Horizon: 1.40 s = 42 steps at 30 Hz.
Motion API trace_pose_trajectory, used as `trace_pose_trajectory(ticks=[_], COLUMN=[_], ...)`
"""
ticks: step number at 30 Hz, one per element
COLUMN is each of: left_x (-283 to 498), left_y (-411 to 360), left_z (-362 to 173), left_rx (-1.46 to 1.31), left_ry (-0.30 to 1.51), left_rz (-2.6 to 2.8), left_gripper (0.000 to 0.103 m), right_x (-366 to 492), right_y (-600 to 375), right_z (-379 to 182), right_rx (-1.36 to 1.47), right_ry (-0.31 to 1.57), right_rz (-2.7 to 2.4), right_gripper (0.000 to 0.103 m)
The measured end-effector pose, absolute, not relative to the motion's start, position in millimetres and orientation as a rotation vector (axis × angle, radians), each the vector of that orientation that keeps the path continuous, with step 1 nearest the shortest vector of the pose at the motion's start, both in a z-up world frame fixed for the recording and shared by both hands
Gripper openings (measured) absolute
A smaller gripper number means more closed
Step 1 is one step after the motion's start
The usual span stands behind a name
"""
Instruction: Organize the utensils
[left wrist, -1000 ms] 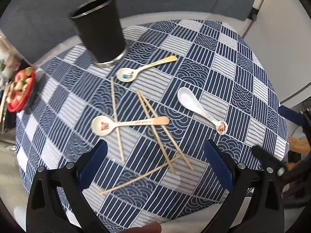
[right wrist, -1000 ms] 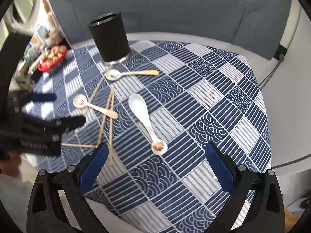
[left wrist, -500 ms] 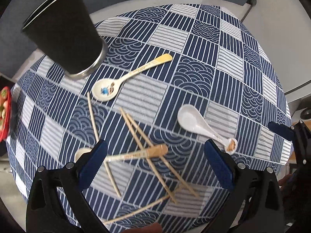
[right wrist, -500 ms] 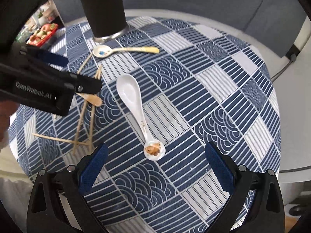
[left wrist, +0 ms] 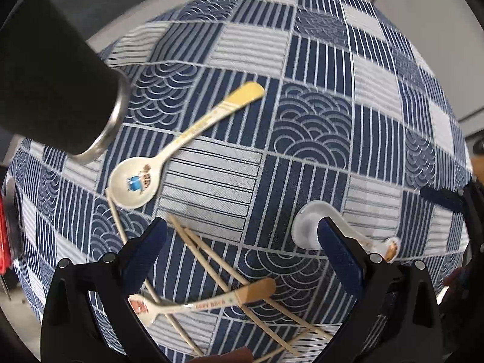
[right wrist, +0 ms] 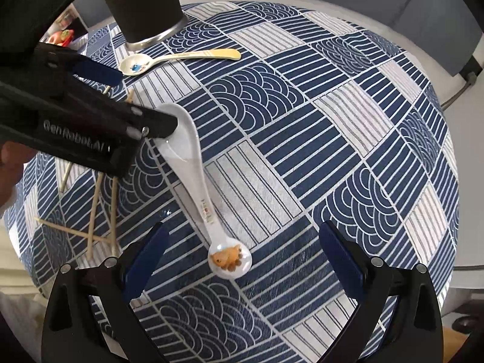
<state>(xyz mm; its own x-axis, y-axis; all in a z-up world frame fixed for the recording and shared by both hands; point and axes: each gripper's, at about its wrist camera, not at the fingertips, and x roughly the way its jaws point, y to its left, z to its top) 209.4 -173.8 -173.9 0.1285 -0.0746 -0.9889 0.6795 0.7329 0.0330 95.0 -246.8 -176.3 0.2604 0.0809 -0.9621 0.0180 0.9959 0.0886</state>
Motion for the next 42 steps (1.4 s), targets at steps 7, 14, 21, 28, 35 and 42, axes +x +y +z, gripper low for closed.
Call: trace_pose_trajectory(ticks=[7,14,21,28,35,42], left_x=[214,220,223,211,210,210], left_y=[-180,-188,-193,-188,-192,-194], left_z=[-193,-199,-197,-187,-177,-173], left_rx=[0.584,0.598,0.601,0.607,0.585,0.554], left_ry=[1.364,1.355,1.342,1.307,1.330,1.392], left_rz=[-0.631,-0.695,-0.713,-0.757,-0.801,-0.869], left_gripper=[0.099,0.099,0.099,0.078,0.038,0.012], right_x=[96,93,101,100,94,91], right_y=[-246,-242,-241,-237,-230,-232], right_z=[-191,-191,-189,-171,-173,-177], right_rx=[0.048,0.050,0.015,-0.039,-0.014,0.024], right_ry=[1.322,1.286,1.322,1.285,1.300,1.285], right_rz=[0.025,0.026,0.036,0.102,0.186,0.193], right_gripper=[0.095,0.097,0.095,0.058,0.025,0.003])
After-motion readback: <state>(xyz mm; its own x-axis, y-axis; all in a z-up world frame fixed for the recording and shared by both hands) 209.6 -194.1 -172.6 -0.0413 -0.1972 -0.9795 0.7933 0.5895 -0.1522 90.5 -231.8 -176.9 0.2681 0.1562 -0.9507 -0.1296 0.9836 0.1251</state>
